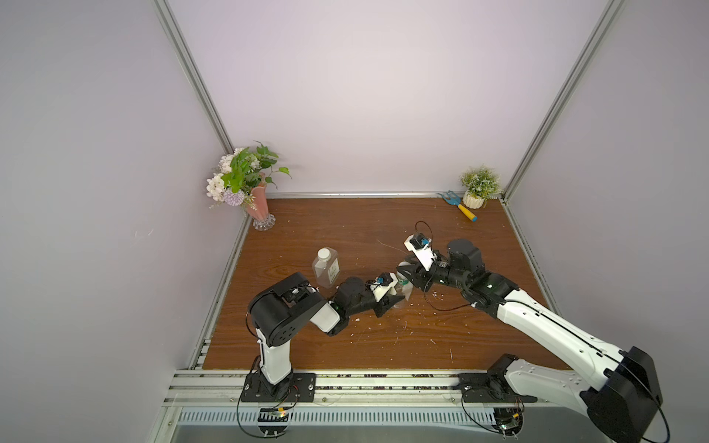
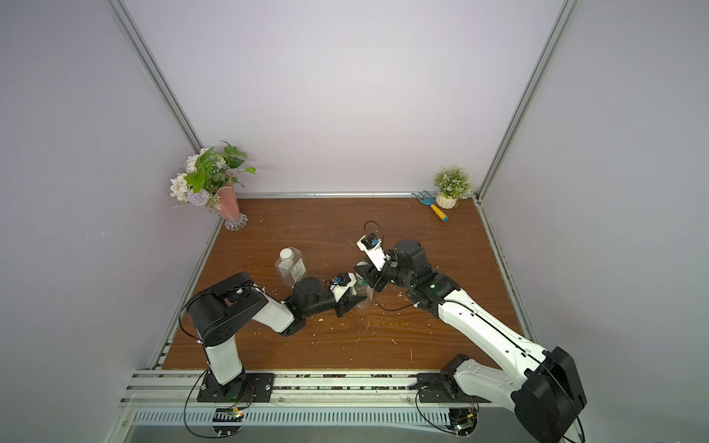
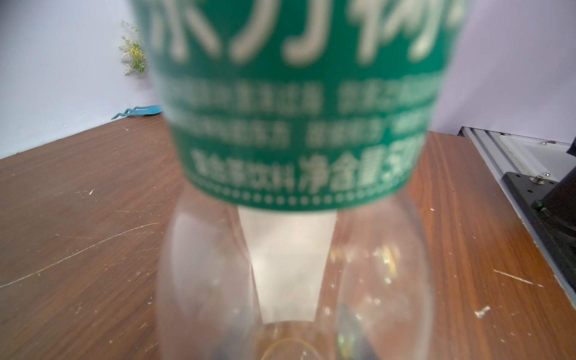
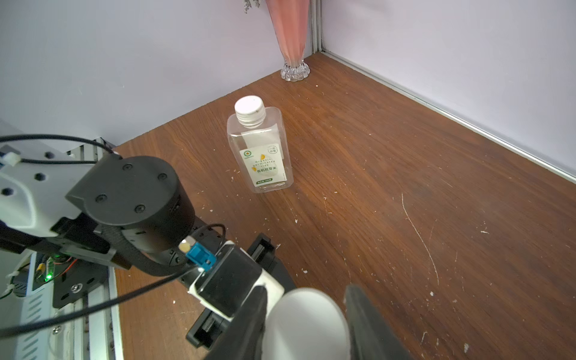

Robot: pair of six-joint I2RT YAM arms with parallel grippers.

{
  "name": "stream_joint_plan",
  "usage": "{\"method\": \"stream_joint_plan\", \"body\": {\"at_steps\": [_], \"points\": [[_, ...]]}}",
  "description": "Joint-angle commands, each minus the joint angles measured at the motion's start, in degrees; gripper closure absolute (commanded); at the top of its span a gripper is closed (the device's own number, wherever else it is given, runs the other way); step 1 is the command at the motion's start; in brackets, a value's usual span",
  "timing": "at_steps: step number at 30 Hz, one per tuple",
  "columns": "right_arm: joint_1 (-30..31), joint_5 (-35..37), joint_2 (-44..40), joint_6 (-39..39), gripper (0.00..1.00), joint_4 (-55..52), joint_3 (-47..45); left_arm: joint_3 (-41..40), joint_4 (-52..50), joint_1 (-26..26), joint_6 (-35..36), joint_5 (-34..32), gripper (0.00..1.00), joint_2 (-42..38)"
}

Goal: Screw on the bottle caps
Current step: Screw the bottle cap onto the plastic bottle.

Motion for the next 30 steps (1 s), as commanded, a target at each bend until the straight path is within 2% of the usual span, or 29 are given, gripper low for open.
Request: {"method": "stream_joint_plan", "body": {"at_steps": [1,12,30], "points": [[0.08,-0.22,-1.40,0.99,0.56,0.90,-0.77,-0.59,0.08,0.64,0.14,-0.24,0.68,-0.26],[0.38,1.31,-3.22,3.76,0.56,3.03,-4.29,0.29,0.13,0.63,-1.67,-1.07,0.74,0.61],[6.10,14.42,-2.54,11.39,0.55,4.03,-5.10,0.25,1.17,-0.39,-2.67,-6.99,0.79,0.40]]}}
